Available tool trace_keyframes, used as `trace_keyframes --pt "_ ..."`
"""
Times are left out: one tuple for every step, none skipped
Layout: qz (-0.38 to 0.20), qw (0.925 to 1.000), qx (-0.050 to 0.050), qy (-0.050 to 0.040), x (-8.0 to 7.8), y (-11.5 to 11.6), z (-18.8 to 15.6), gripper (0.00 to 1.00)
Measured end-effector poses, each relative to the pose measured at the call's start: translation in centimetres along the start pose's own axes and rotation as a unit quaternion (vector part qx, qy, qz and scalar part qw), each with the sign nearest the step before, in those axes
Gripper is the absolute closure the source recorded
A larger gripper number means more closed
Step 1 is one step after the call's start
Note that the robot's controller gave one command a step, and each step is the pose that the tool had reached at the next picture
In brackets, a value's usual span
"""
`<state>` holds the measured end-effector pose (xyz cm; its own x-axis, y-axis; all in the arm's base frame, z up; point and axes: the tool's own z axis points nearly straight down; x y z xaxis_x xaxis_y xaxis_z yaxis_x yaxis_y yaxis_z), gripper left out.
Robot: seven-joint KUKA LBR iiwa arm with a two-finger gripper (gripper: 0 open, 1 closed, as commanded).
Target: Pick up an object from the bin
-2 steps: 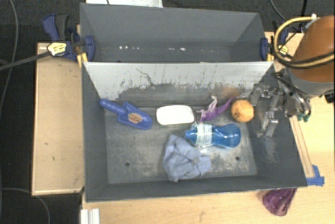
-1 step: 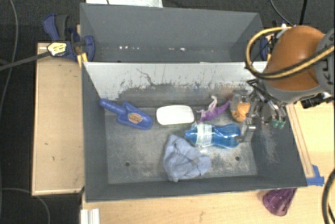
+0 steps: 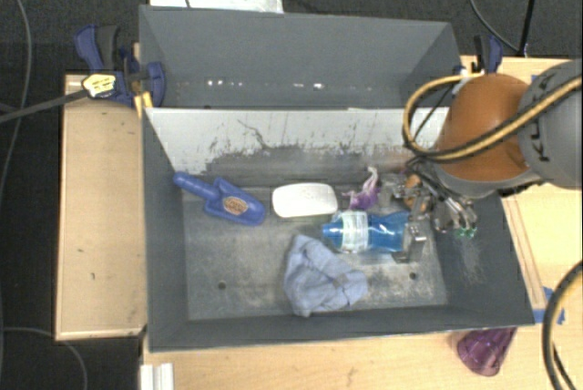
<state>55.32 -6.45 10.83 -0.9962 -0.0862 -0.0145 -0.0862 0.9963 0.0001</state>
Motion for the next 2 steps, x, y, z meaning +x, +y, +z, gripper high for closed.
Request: trace_keyframes --pt "-0.052 0.9986 0.001 0.0037 1.82 0.1 3.79 1.0" --pt "-0.053 0.9986 0.001 0.0037 1.82 0.11 3.79 1.0"
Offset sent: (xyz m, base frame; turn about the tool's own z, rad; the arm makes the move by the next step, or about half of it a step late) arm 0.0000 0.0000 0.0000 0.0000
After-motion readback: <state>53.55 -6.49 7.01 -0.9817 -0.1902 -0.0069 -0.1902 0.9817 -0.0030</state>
